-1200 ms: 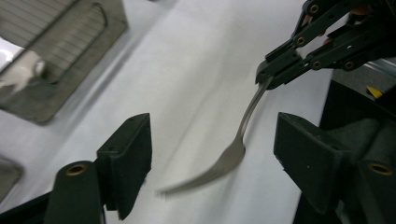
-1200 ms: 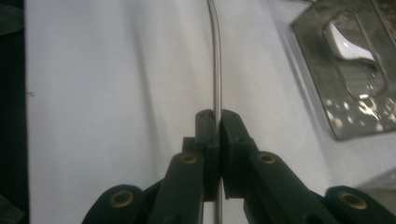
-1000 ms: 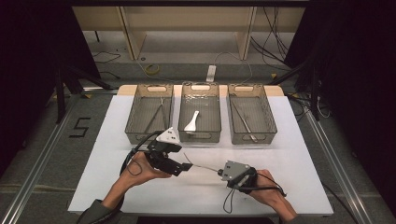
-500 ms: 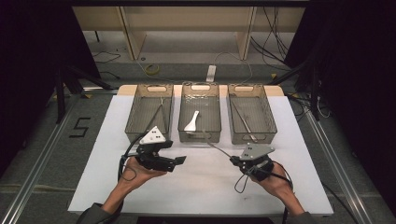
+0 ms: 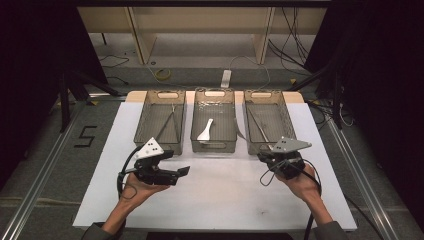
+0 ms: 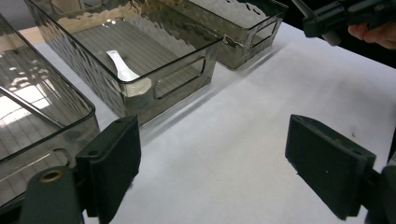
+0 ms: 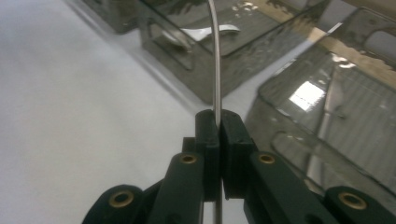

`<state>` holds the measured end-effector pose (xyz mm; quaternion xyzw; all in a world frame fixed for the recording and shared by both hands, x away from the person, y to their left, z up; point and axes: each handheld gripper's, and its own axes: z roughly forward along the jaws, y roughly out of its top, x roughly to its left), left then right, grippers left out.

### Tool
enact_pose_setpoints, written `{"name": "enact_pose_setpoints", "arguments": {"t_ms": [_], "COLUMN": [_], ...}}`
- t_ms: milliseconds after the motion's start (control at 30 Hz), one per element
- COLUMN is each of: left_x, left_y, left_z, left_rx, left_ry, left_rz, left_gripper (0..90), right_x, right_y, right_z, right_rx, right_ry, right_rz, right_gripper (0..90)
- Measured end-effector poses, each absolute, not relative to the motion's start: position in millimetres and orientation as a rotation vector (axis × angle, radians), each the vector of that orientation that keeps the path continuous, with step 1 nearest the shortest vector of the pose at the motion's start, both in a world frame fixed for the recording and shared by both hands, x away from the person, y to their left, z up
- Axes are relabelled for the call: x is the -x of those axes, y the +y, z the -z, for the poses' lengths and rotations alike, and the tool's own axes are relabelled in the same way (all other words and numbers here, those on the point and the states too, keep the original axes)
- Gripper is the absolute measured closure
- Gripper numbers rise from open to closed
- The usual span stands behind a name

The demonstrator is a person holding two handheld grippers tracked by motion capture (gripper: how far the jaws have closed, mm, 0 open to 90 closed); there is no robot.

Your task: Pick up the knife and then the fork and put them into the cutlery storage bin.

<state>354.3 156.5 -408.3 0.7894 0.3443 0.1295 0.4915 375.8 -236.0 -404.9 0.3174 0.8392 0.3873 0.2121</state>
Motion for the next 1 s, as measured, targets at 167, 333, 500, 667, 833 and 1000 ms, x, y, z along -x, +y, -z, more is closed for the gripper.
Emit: {"name": "enact_pose_setpoints", "arguments": {"t_ms": [167,333,500,667,833,1000], "left_x": [-353.5,-351.0,-346.9,-345.2,-344.9,-344.0], "left_y": [163.1,169.7,172.1,173.3,171.8,172.5], "left_z": [410.2,409.8,410.7,410.1,410.8,409.7], "left_rx": [-1.904,-1.872,-1.878,-1.872,-1.881,-1.873], "left_ry": [0.856,0.870,0.872,0.870,0.866,0.856], "left_rz": [-0.311,-0.331,-0.325,-0.327,-0.339,-0.342], "left_gripper": [17.3,16.9,15.8,15.7,15.7,15.8], "right_x": [-397.0,-419.6,-443.6,-465.3,-481.7,-492.0], "right_y": [-252.9,-264.9,-267.1,-268.5,-265.9,-263.4], "right_z": [398.5,388.7,384.3,385.6,389.9,394.6], "right_rx": [-0.990,-1.098,-1.178,-1.267,-1.322,-1.359], "right_ry": [2.277,2.232,2.201,2.180,2.174,2.163], "right_rz": [-1.089,-1.108,-1.062,-1.006,-0.955,-0.923], "right_gripper": [87.8,87.8,87.8,87.7,87.7,87.7]}}
